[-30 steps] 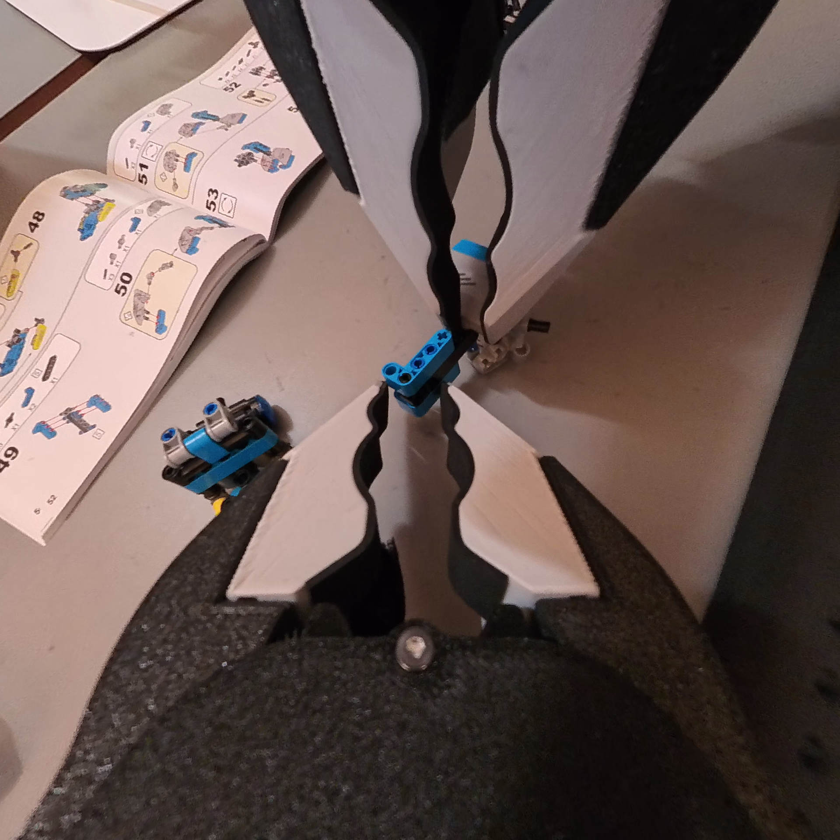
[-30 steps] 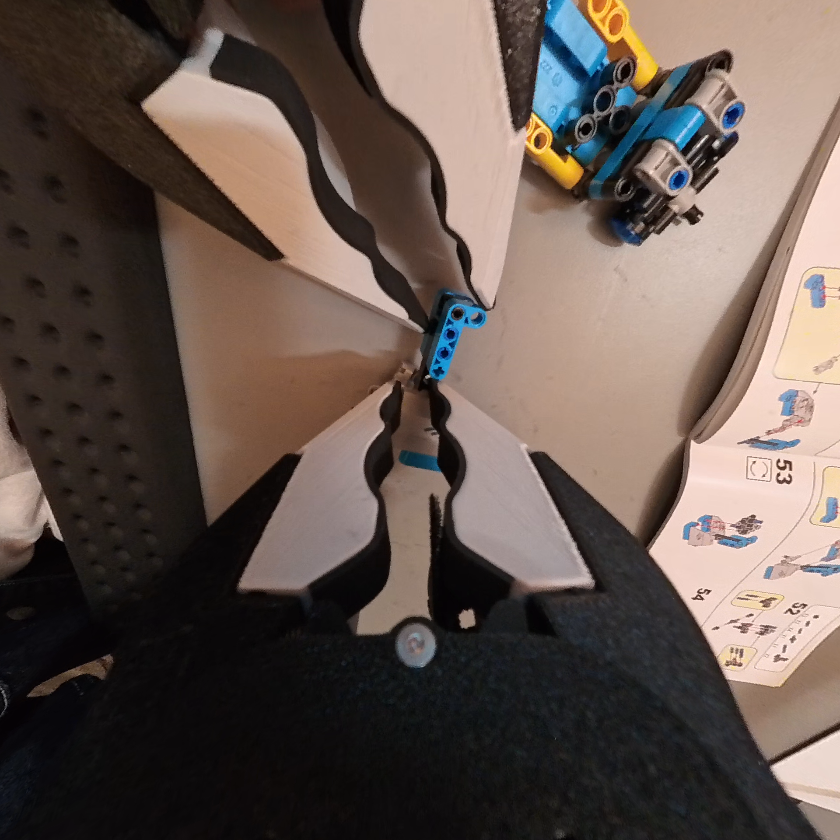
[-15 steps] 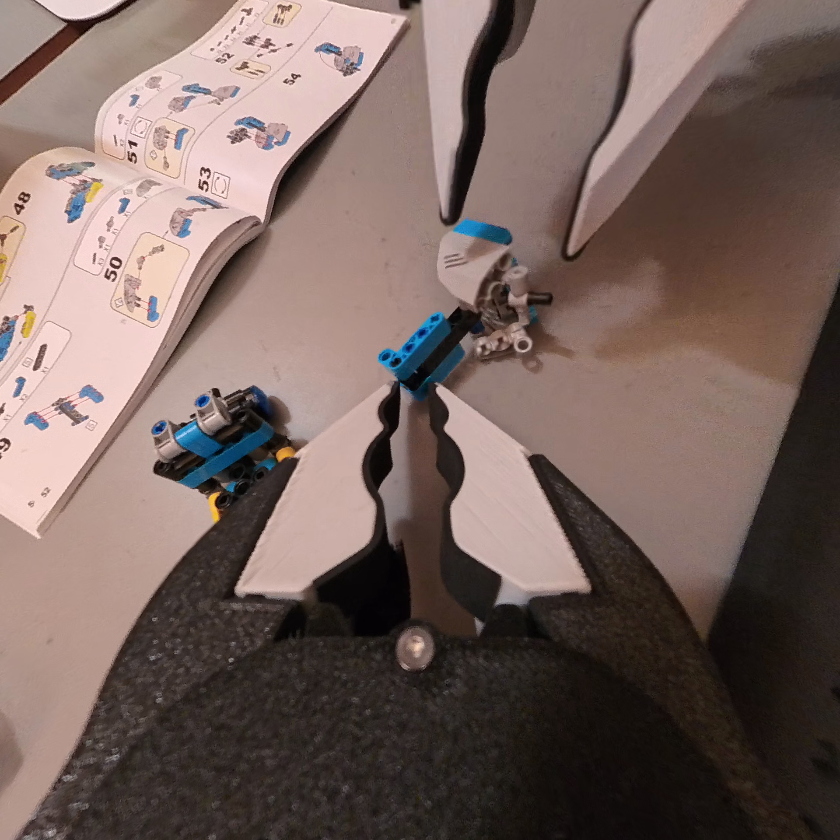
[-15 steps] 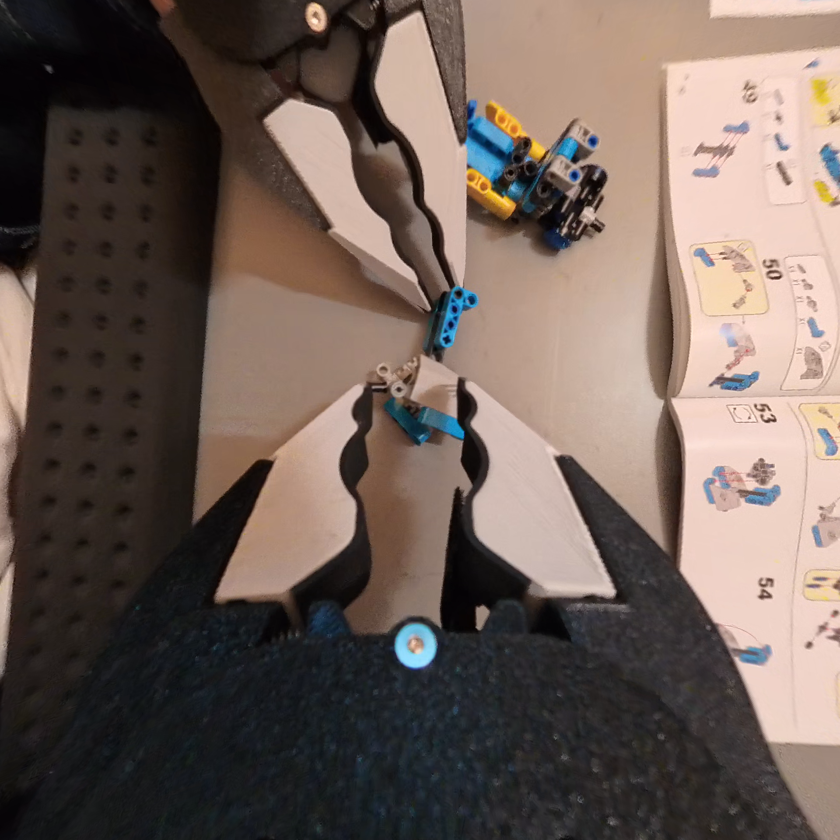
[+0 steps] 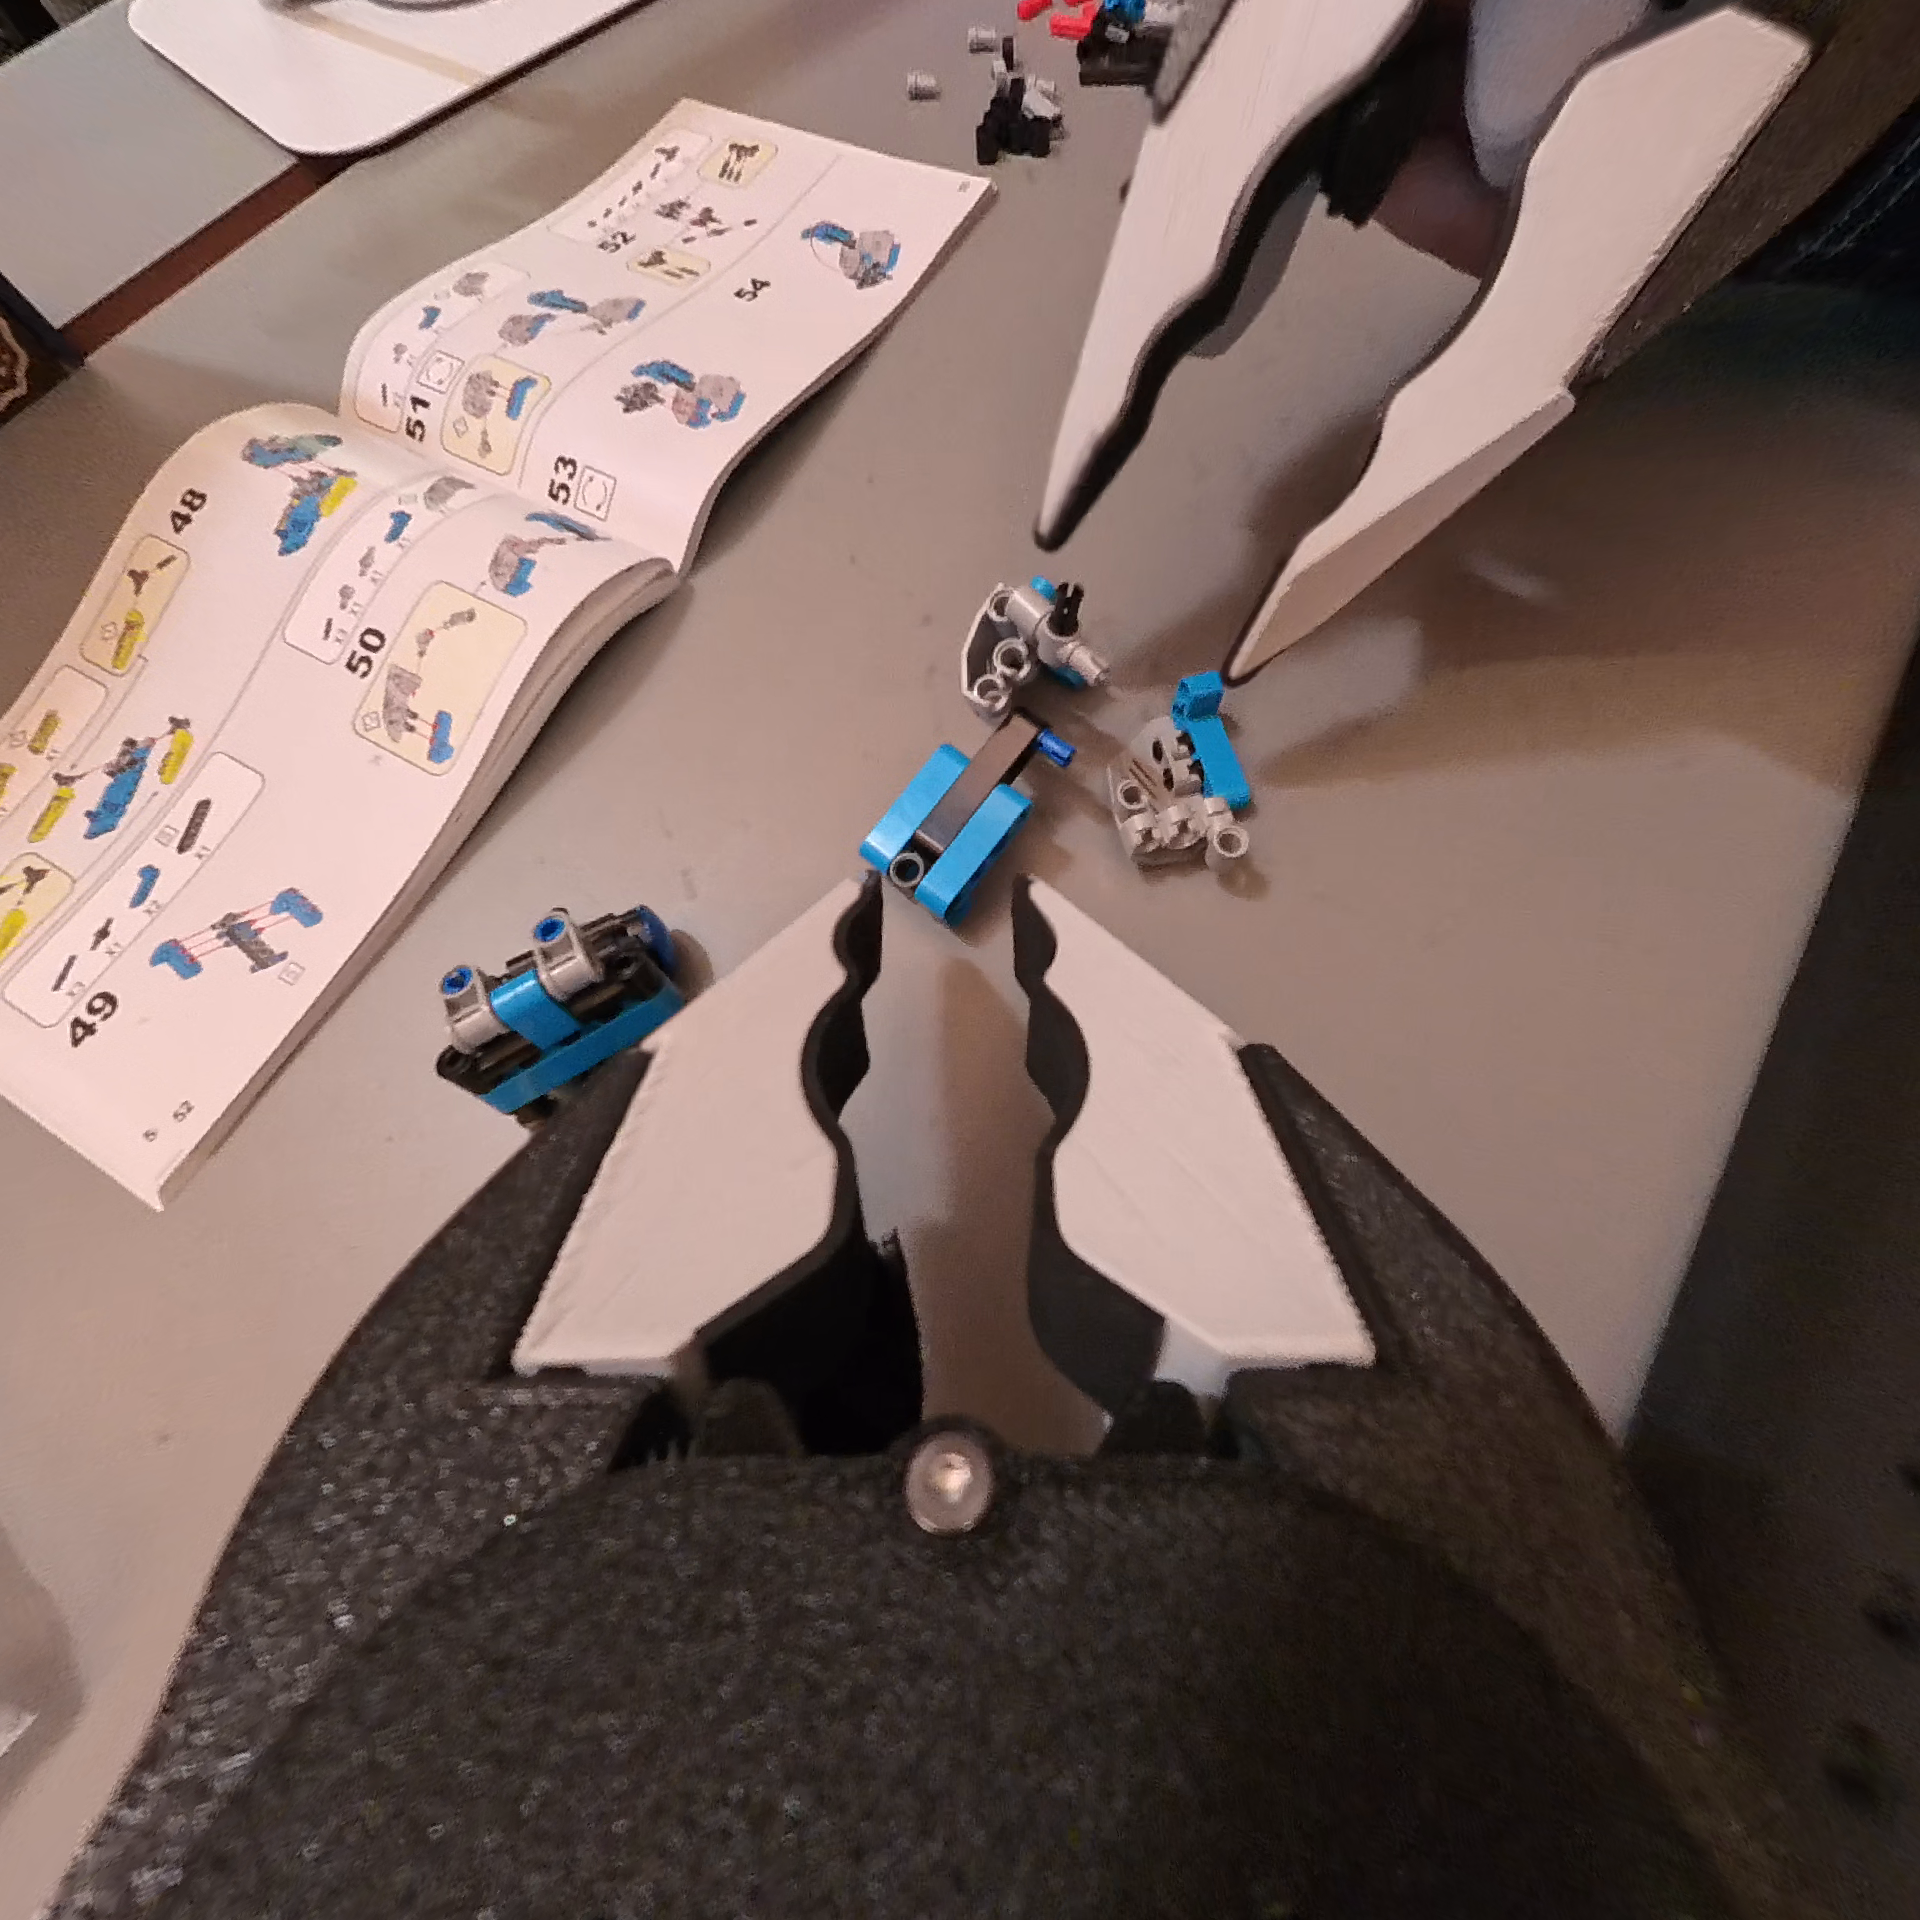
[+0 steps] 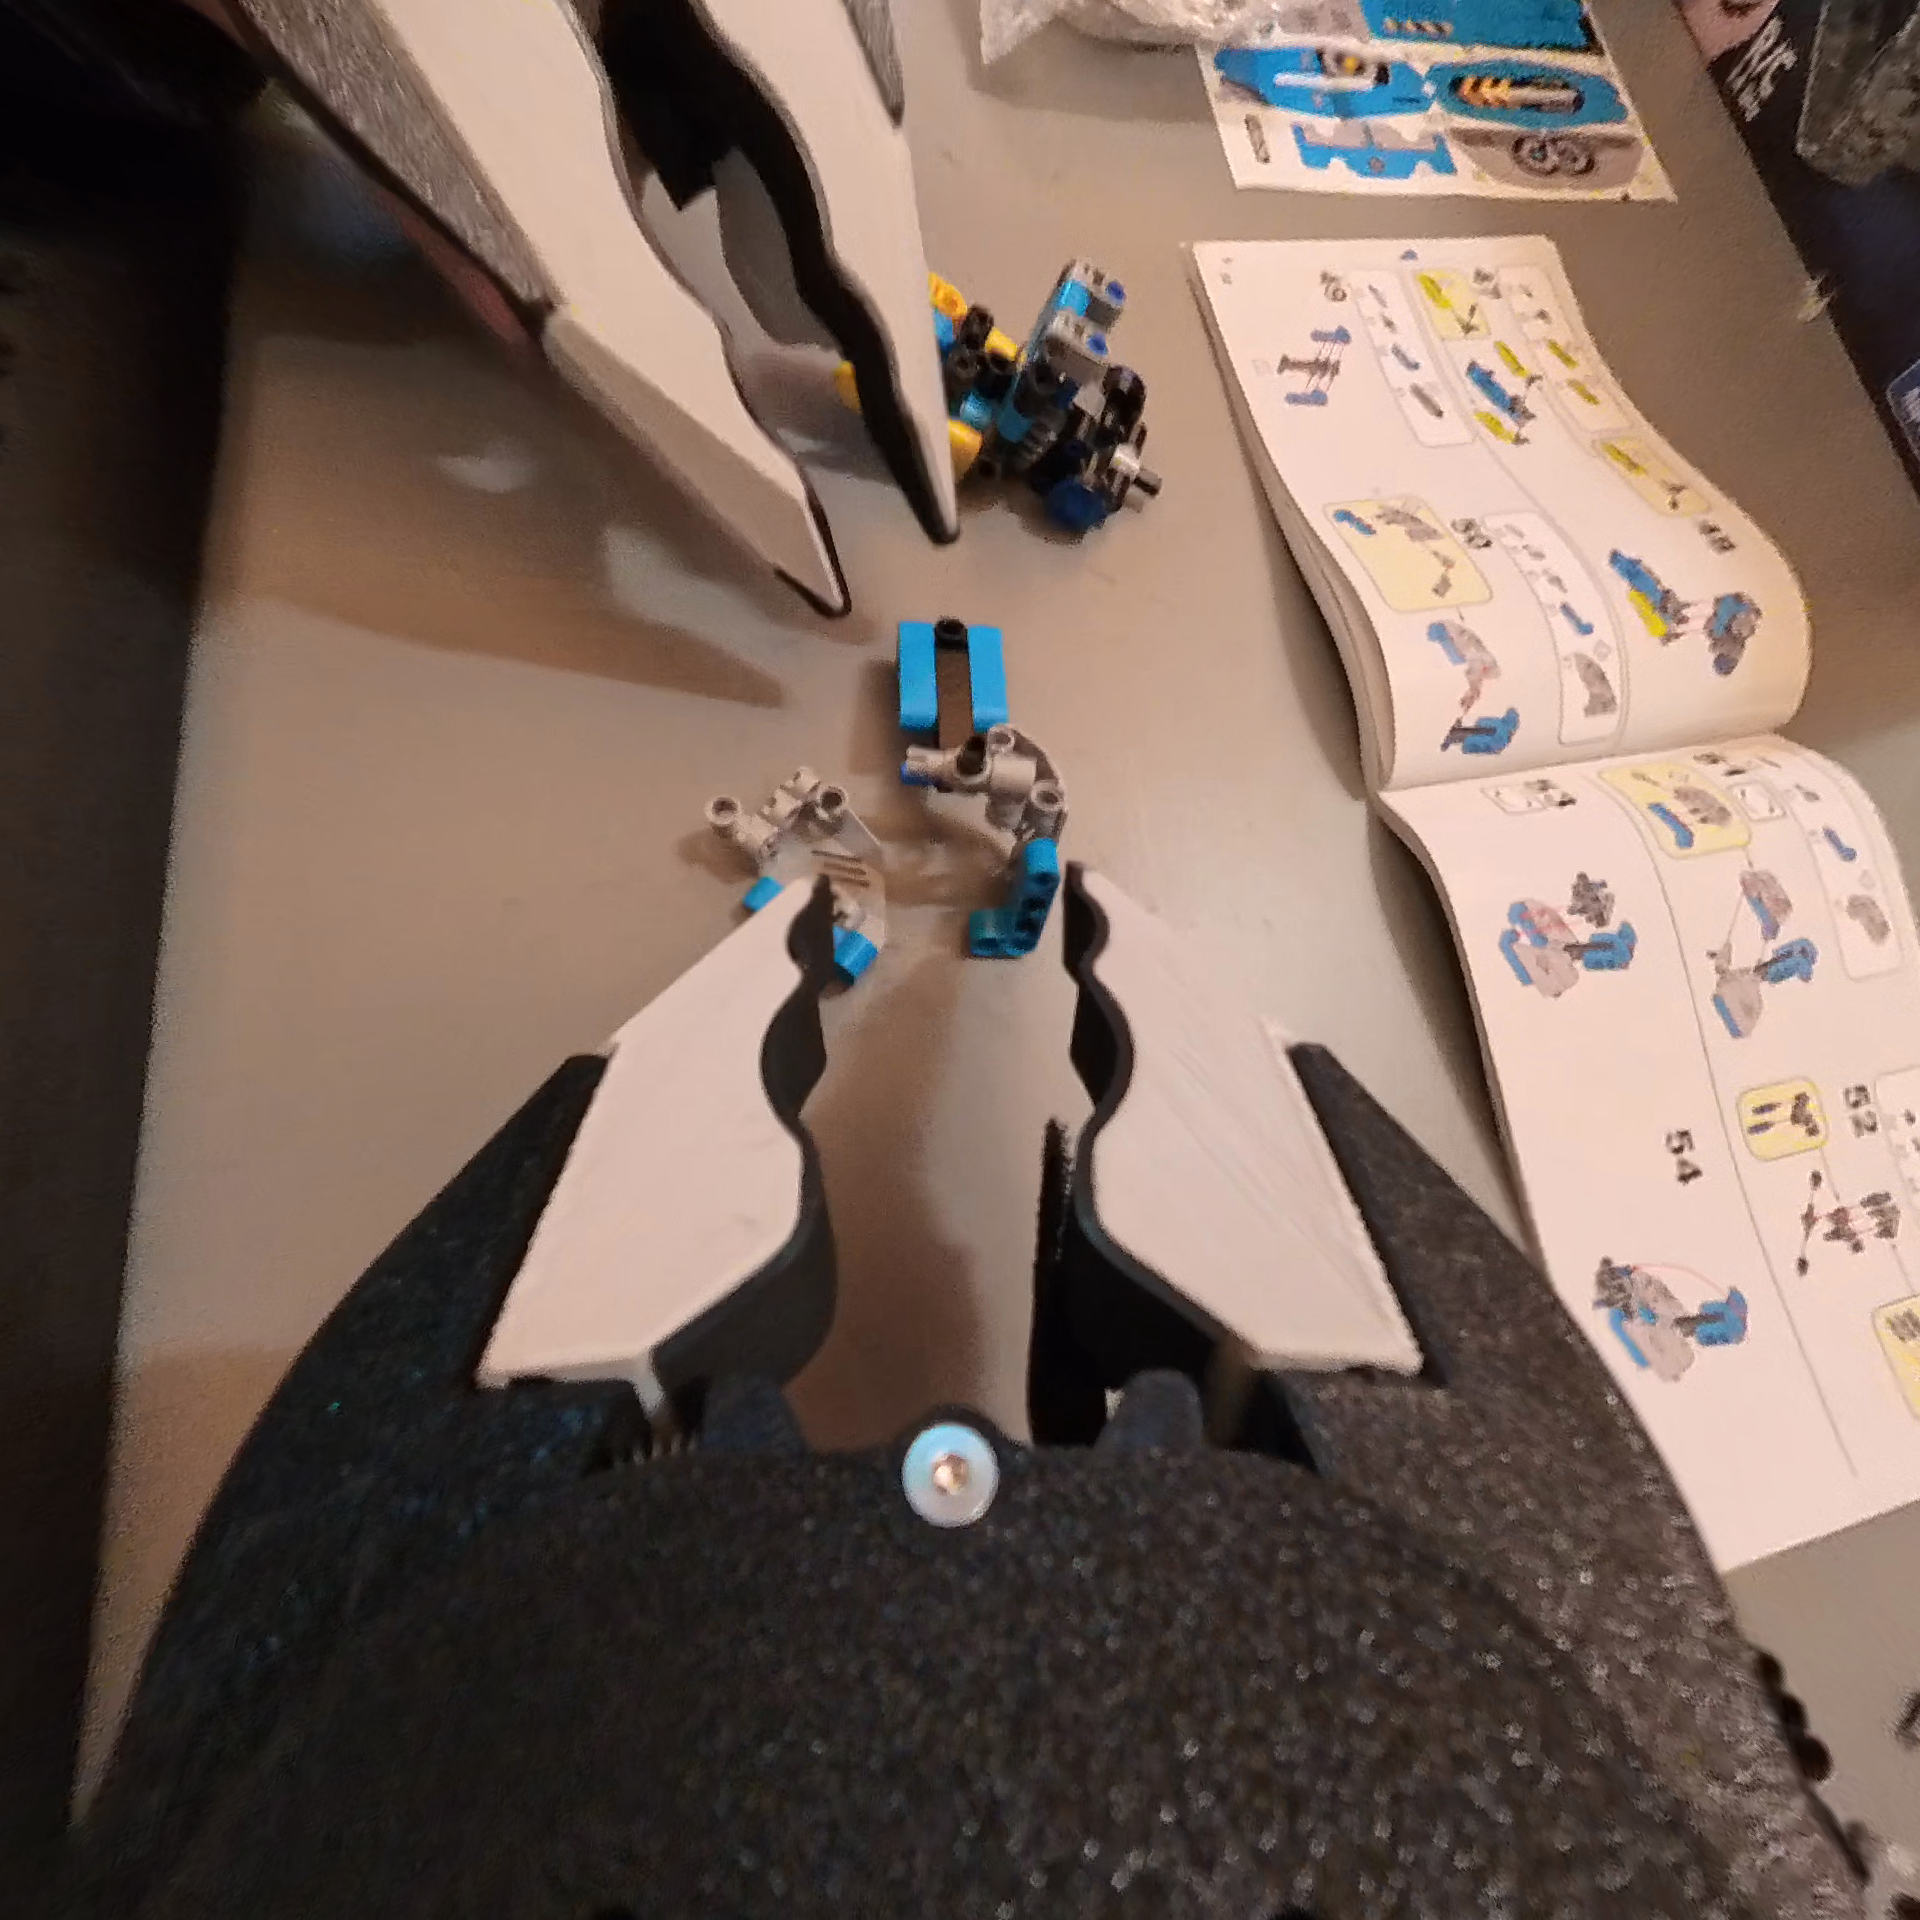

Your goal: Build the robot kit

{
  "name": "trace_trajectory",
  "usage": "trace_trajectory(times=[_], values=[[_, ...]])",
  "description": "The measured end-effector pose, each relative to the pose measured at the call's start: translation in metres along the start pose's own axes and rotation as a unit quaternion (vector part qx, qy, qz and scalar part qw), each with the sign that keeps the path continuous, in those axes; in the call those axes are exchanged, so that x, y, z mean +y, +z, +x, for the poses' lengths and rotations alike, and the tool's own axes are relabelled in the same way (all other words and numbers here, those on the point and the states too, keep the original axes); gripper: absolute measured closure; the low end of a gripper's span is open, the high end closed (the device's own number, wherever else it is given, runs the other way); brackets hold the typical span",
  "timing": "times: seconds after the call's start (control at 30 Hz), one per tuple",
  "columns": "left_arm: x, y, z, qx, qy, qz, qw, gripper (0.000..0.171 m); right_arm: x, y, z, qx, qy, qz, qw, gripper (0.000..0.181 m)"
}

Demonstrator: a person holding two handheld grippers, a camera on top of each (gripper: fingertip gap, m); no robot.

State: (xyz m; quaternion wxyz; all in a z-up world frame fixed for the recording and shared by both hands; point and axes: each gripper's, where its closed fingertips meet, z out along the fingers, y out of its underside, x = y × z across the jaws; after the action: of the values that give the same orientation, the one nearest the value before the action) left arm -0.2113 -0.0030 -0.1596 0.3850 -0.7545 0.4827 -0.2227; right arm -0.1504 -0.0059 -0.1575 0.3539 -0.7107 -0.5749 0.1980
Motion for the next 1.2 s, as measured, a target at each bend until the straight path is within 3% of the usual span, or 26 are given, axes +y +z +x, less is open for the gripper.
trace_trajectory(times=[0.27, 0.43, 0.5, 0.7, 0.8, 0.97, 1.03, 1.1, 1.2], values=[[0.008, 0.007, 0.044, 0.089, 0.022, -0.031, 0.995, 0.146, 0.015, 0.004, -0.024, -0.037, 0.024, -0.002, 0.999, 0.144], [0.015, 0.021, 0.056, 0.089, 0.039, -0.064, 0.993, 0.146, 0.021, 0.016, -0.031, -0.035, -0.015, -0.026, 0.999, 0.149], [0.012, 0.023, 0.057, 0.082, 0.037, -0.063, 0.994, 0.146, 0.021, 0.016, -0.033, -0.044, -0.005, -0.025, 0.999, 0.163], [0.008, 0.020, 0.050, 0.067, 0.016, -0.043, 0.997, 0.146, 0.014, 0.012, -0.036, -0.107, 0.095, 0.005, 0.990, 0.166], [-0.006, 0.009, 0.045, 0.065, -0.005, 0.005, 0.998, 0.144, -0.005, -0.001, -0.040, -0.190, 0.193, 0.067, 0.960, 0.165], [-0.039, -0.017, 0.057, 0.111, -0.009, 0.111, 0.988, 0.139, -0.034, -0.031, -0.060, -0.393, 0.332, 0.144, 0.846, 0.166], [-0.047, -0.024, 0.068, 0.143, -0.006, 0.133, 0.981, 0.139, -0.038, -0.035, -0.064, -0.419, 0.339, 0.153, 0.828, 0.166], [-0.049, -0.028, 0.075, 0.160, 0.004, 0.142, 0.977, 0.150, -0.043, -0.042, -0.067, -0.444, 0.342, 0.164, 0.812, 0.166], [-0.049, -0.028, 0.075, 0.167, 0.005, 0.141, 0.976, 0.152, -0.043, -0.043, -0.070, -0.456, 0.349, 0.159, 0.803, 0.166]])
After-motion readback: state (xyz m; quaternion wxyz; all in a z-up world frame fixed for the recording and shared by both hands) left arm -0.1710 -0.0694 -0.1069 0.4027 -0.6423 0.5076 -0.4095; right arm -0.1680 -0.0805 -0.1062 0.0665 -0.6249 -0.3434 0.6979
